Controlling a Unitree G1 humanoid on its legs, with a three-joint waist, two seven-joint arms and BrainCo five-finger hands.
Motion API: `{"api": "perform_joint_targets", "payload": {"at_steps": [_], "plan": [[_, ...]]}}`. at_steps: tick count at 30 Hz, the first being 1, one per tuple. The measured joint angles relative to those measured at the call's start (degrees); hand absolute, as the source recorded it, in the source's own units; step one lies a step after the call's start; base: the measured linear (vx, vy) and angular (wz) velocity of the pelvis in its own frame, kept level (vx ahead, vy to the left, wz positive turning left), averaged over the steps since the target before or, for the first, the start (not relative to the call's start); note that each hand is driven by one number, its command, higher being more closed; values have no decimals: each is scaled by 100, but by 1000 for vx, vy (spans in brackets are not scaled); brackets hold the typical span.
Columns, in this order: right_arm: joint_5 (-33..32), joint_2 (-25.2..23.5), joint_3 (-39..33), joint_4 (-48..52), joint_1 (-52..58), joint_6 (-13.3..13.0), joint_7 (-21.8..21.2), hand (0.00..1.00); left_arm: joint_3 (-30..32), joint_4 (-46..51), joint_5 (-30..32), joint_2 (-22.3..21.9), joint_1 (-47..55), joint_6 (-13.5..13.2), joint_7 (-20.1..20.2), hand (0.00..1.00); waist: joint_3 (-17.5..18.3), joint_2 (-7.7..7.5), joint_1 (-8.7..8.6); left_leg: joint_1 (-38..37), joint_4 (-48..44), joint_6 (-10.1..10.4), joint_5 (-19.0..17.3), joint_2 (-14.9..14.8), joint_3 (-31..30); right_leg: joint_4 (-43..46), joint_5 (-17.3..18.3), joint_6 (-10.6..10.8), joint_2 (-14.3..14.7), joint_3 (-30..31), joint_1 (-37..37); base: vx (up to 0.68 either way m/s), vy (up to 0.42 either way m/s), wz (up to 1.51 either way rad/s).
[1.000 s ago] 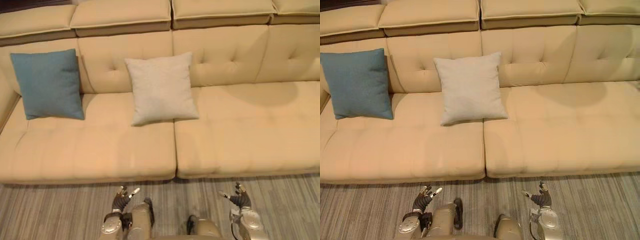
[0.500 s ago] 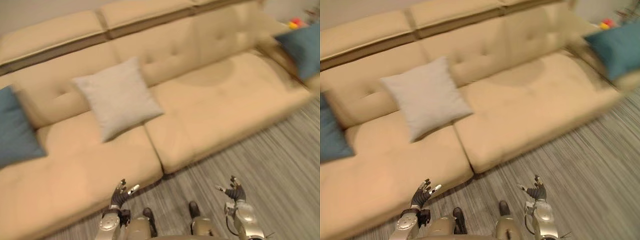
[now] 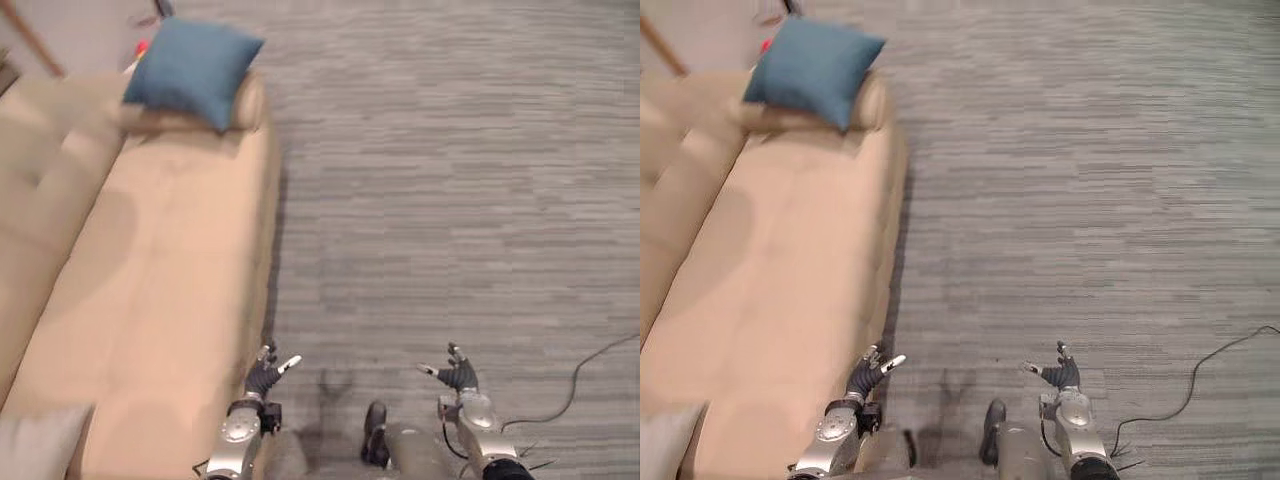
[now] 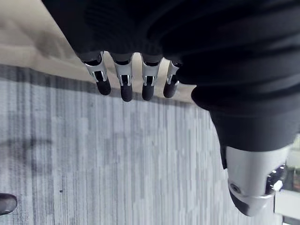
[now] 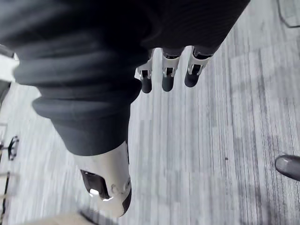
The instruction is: Pick up cushions and gather them together orderly.
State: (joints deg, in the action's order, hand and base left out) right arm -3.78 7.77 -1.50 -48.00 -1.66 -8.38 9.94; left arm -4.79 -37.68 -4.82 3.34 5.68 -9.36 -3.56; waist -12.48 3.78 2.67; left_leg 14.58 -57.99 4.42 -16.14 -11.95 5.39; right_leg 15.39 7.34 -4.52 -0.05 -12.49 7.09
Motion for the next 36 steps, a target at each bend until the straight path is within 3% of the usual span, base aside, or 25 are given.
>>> {"api": "perform_joint_targets", "payload": {"at_steps": [3,4,5,6,8,9,10,11,14,16,17,19,20,22,23,24,25,27,29,30,32,33,34,35,36], "plan": [[-11,72,13,-31,-10,-2,0,0,6,5,-11,10,88,4,-54,0,-41,109,113,731,1618,-13,28,461,-351,-266,165,224,-18,410,-427,363,194,-76],[-16,122,-82,-77,-19,-4,1,0,28,7,-12,9,89,3,-67,0,-26,160,197,811,2592,209,179,553,-369,-356,237,350,-10,516,-542,471,300,-71],[-16,129,-90,-80,4,-6,1,0,43,7,-12,13,102,5,-76,0,7,211,263,804,3127,227,461,558,-361,-351,304,453,16,537,-597,552,326,-75],[-16,55,-78,-123,37,2,0,0,47,0,-12,26,134,12,-93,0,101,166,367,744,3035,-347,873,670,-296,-240,516,619,-27,724,-672,634,342,-35],[-11,-46,-102,-165,137,-8,0,0,53,-4,-12,156,156,12,-122,0,193,-238,296,718,2882,-566,491,1001,-199,301,900,977,-453,762,-592,578,252,4],[-6,-65,-188,-287,125,2,-7,0,38,-47,-16,142,129,21,-148,0,177,-382,274,542,2854,-716,260,1227,-124,1468,995,1144,-753,777,-182,550,222,17],[-1,-69,-326,-400,103,17,-7,0,-37,-123,-24,142,93,48,-144,0,154,-388,246,215,2844,-871,94,1356,-101,2836,710,1471,-1013,758,285,546,230,20],[1,-70,-349,-499,107,26,-9,0,-111,-124,-26,164,120,54,-146,0,144,-383,209,-42,2857,-951,-28,1417,-99,3538,668,1514,-1137,689,454,593,205,29],[9,-91,-350,-576,95,93,-18,0,-187,-99,-76,253,121,58,-169,0,147,-323,106,-1049,3409,-1047,-234,1507,-274,4163,985,973,-1374,-110,882,646,114,24],[16,-77,-384,-565,-5,92,-26,0,-163,-108,-113,295,-29,55,-172,0,140,-288,109,-1383,3800,-1049,-242,1483,-412,3475,1043,876,-1266,-385,1337,502,16,16],[17,-1,-388,-565,-77,93,-32,0,-154,-122,-117,307,-150,56,-171,0,58,-151,77,-1657,4084,-1027,-231,1392,-540,2413,985,880,-1017,-408,1589,556,2,40],[16,67,-464,-566,-77,103,-36,0,-118,-131,-116,275,-234,46,-175,0,-8,-49,-40,-1974,4250,-842,-211,1274,-641,872,368,895,-713,-198,1692,640,-44,55],[16,62,-505,-566,0,112,-33,0,-60,-159,-116,275,-205,32,-192,0,9,-95,-61,-2270,4266,-665,-259,1263,-716,-280,-331,915,-562,68,1630,641,-93,58],[6,68,-549,-562,153,126,-27,0,49,-363,-113,289,-121,22,-202,0,81,-186,-107,-2618,4021,-233,-544,1188,-1004,-312,-1397,618,-522,313,1638,654,-174,76],[-2,85,-562,-562,185,140,-29,0,61,-409,-114,245,-121,25,-215,0,123,-140,-198,-2620,3832,-194,-564,1085,-1093,2,-1526,547,-510,302,1693,908,-282,70],[-11,122,-568,-504,169,149,-30,0,70,-472,-115,147,-111,29,-268,0,196,77,-196,-2297,3049,142,-360,829,-1109,570,-995,398,-381,37,1747,755,-233,44],[-22,126,-534,-442,127,145,-34,0,109,-489,-118,76,-124,39,-277,0,191,76,-172,-1843,2050,293,266,773,-1006,696,-696,361,-334,-27,1607,896,-271,23],[-60,153,-438,-350,47,133,-22,0,270,-508,-128,-89,-115,41,-274,0,94,109,-70,-1086,158,160,1131,413,-623,215,-503,298,-112,-24,735,780,-191,0],[-103,124,-444,-264,40,92,-15,0,271,-493,-145,-76,-183,38,-270,0,-23,21,8,-620,-562,-147,557,285,-275,-202,-457,229,-86,-24,-94,623,-77,9],[-134,87,-451,-191,36,66,-15,0,270,-403,-182,-65,-177,24,-267,0,-39,-61,90,-173,-471,-321,304,334,-28,-532,-449,226,-165,-26,-583,561,-9,11],[-136,116,-546,-163,-19,22,-14,0,295,-245,-184,-41,-171,7,-268,0,-45,-171,175,443,306,-355,147,508,161,-844,-278,427,-336,-63,-984,529,39,4],[-136,144,-620,-85,-59,-9,-8,0,315,-217,-184,-45,-164,9,-265,0,-60,-149,247,787,1535,-264,216,571,344,-989,-45,681,-427,-176,-1210,516,120,2],[-139,236,-668,-57,-68,-18,-9,0,314,-218,-184,-96,-118,13,-259,0,-41,71,286,800,2869,-53,618,567,391,-1047,162,905,-349,-227,-1424,523,148,6],[-138,262,-693,-103,-80,-8,-8,0,322,-243,-184,-91,-106,17,-252,0,-83,143,307,746,3031,-736,978,557,494,-1059,281,991,-319,-214,-1603,675,216,31],[-136,145,-632,-140,-72,19,-18,0,362,-232,-188,-84,-86,26,-257,0,-72,-80,298,526,3276,-723,964,841,604,-1080,288,893,-556,-169,-1693,567,182,39]]}}
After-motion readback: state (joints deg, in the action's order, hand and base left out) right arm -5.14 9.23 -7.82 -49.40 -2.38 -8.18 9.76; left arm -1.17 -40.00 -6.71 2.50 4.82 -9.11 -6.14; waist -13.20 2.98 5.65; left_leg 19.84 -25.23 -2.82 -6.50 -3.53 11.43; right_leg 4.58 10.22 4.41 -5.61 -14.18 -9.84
